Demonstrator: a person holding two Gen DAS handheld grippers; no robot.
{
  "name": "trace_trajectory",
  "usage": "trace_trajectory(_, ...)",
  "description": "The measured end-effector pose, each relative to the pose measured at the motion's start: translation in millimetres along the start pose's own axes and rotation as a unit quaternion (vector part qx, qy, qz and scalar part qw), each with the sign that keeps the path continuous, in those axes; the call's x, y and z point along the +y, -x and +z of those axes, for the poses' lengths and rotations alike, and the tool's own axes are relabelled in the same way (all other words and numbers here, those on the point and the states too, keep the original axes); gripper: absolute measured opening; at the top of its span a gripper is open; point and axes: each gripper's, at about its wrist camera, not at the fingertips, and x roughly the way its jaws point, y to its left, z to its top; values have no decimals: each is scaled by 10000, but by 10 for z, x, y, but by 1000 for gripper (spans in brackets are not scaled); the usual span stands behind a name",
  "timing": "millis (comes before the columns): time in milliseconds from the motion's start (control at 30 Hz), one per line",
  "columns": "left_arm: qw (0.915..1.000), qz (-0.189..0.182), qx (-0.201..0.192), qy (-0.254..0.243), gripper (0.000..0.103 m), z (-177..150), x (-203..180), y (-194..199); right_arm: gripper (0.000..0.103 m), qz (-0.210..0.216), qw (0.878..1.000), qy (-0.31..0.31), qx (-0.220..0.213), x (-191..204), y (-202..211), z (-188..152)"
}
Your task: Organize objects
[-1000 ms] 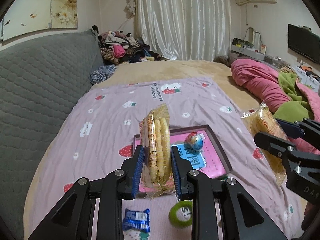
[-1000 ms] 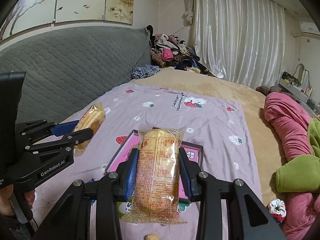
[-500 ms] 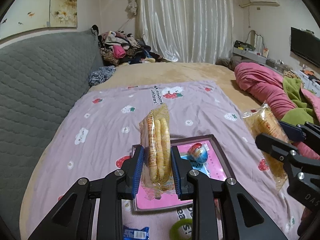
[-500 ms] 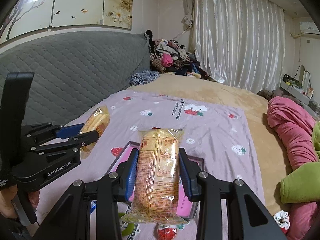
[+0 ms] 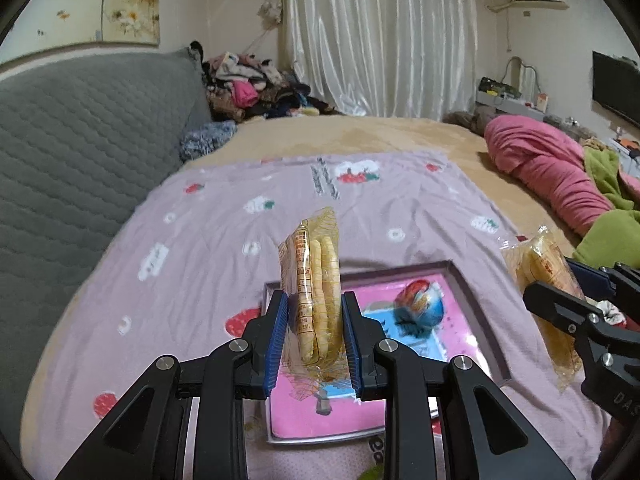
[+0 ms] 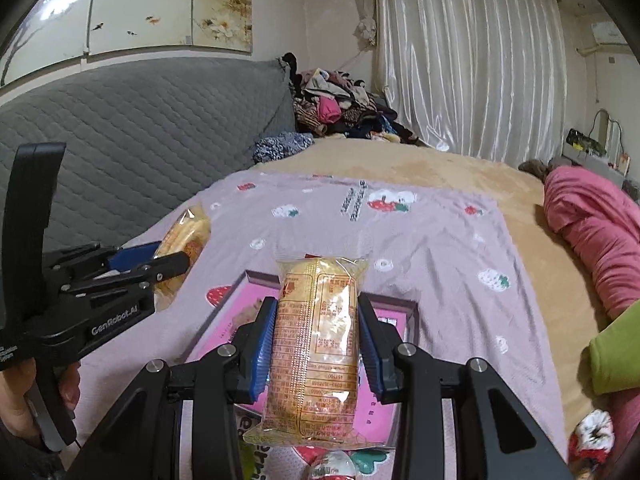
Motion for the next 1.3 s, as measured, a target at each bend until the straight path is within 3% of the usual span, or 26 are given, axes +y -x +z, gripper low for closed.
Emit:
trace_trajectory(467, 9995, 70, 318, -33, 28, -544, -10, -861, 39, -46, 9991, -419, 104, -398, -646, -466)
trace_trajectory(633, 9993, -88, 315, 176, 28, -732, 94, -965, 39, 260, 9985, -473, 129, -420, -735, -510)
trace_trajectory(733, 9991, -89, 393, 126, 28, -795, 104, -1020, 39, 72, 9988, -341, 343, -383, -861, -561)
trace_trajectory(833, 9978, -324, 516, 242, 28, -843, 107, -1090, 39, 47, 9983, -342, 459, -386, -958, -610)
trace_trajectory(1033, 9963, -271, 800, 129, 28, -951, 12, -1275, 39, 8, 9972, -307, 677, -372, -1081, -684)
trace_trajectory(1300, 9958, -170, 886, 130, 28, -970, 39, -1329, 39, -99, 9959, -313, 839, -413, -1181, -715)
